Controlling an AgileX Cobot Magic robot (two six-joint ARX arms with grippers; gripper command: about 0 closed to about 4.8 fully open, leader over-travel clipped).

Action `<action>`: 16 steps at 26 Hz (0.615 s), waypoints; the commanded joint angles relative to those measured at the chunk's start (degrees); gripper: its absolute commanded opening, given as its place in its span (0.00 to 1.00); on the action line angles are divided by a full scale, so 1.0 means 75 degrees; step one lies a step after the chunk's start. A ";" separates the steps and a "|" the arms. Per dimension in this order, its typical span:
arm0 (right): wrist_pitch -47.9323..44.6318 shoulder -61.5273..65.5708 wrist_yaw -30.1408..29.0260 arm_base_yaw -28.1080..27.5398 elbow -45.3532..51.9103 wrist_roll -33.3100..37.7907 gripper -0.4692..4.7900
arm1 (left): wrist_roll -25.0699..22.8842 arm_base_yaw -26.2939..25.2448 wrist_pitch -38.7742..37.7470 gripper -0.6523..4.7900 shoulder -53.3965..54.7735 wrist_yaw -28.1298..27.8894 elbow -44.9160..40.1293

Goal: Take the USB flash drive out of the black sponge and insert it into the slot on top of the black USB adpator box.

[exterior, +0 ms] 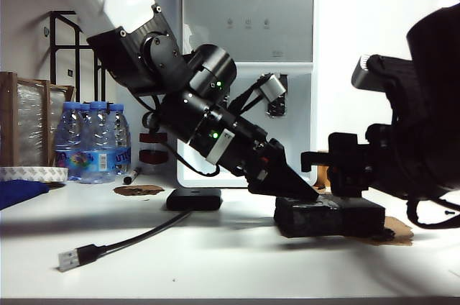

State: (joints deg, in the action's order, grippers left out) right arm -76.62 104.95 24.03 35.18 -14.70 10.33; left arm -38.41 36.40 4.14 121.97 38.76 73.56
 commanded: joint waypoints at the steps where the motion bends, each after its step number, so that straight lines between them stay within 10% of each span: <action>1: -0.0087 0.0233 0.0032 0.0000 -0.0111 0.0157 0.44 | -0.0017 -0.0012 -0.0370 0.11 0.0105 -0.0321 -0.0052; 10: -0.0312 0.0431 0.0122 0.0000 -0.0163 0.0280 0.18 | -0.0017 -0.0012 -0.0370 0.11 0.0105 -0.0321 -0.0052; 16: -0.0312 0.0431 0.0204 0.0000 -0.0166 0.0283 0.18 | -0.0017 -0.0012 -0.0373 0.11 0.0105 -0.0321 -0.0055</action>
State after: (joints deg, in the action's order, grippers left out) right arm -77.89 108.29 25.36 35.11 -15.70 12.23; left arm -38.41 36.40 4.19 121.99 38.76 73.56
